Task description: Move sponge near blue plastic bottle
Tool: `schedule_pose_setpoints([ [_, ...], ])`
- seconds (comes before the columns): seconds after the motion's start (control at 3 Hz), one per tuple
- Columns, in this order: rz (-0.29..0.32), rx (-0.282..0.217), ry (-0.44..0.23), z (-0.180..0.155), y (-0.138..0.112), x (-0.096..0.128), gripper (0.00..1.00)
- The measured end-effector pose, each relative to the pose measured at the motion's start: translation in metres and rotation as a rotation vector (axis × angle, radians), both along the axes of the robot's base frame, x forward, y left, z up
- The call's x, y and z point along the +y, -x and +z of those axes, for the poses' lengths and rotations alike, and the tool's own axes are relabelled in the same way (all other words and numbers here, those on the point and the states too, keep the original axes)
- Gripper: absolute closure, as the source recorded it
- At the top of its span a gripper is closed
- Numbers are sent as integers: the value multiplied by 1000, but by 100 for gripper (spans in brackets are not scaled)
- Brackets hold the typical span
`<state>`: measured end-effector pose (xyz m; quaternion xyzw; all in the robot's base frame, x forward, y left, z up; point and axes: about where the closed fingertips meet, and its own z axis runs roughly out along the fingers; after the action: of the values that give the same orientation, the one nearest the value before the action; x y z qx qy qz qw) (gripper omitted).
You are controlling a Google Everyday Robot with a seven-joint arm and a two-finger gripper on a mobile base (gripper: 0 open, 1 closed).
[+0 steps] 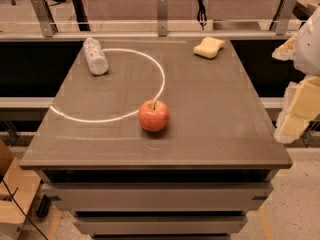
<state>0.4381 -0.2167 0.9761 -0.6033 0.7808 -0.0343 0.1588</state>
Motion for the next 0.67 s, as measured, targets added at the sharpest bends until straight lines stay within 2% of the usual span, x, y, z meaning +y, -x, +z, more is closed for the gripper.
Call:
schedule_pose_setpoints([
  [0.33,0,0,0,0,0,0,0],
  [0.67,-12,-43,-51,5,-6,-2,0],
])
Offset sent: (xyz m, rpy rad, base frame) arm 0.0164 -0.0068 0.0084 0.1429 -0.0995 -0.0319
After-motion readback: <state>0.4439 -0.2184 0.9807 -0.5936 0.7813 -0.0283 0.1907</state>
